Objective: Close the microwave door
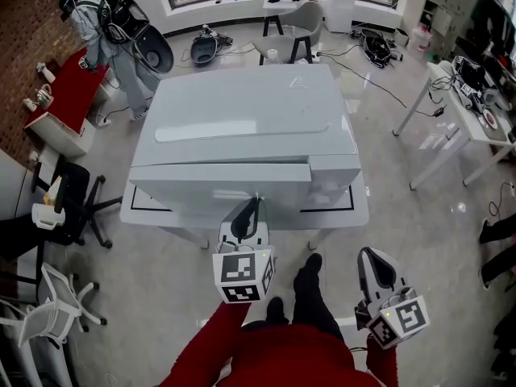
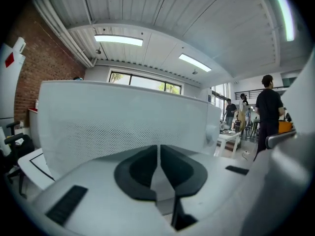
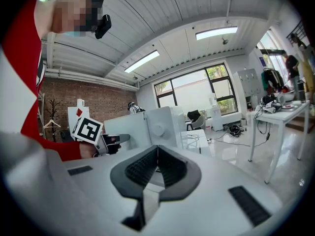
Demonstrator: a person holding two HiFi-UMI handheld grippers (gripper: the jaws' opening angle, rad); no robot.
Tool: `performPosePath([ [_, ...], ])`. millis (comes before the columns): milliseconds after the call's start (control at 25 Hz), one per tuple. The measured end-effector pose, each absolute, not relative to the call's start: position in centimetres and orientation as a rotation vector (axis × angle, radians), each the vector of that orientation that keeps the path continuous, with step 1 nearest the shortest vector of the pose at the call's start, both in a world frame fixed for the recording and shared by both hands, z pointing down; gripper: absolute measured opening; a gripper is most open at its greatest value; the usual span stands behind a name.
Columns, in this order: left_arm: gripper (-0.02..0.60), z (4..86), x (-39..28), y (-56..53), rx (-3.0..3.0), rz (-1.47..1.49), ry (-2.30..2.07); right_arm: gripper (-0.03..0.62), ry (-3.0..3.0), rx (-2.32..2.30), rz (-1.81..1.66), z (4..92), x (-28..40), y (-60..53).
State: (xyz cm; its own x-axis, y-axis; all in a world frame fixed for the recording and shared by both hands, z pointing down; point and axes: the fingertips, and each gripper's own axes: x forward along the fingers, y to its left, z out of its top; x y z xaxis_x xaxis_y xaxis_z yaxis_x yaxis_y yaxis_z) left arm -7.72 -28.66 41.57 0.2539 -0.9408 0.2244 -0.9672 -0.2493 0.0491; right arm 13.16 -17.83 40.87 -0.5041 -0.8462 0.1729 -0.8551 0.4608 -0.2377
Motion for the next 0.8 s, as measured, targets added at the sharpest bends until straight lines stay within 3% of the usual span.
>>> performPosePath([
  [800,0.021,41.4,-7.6,-29.9,2.303,0.170,-1.785,0.014,-2.647,1.549,0.462,40.9,13.3,-18.2],
])
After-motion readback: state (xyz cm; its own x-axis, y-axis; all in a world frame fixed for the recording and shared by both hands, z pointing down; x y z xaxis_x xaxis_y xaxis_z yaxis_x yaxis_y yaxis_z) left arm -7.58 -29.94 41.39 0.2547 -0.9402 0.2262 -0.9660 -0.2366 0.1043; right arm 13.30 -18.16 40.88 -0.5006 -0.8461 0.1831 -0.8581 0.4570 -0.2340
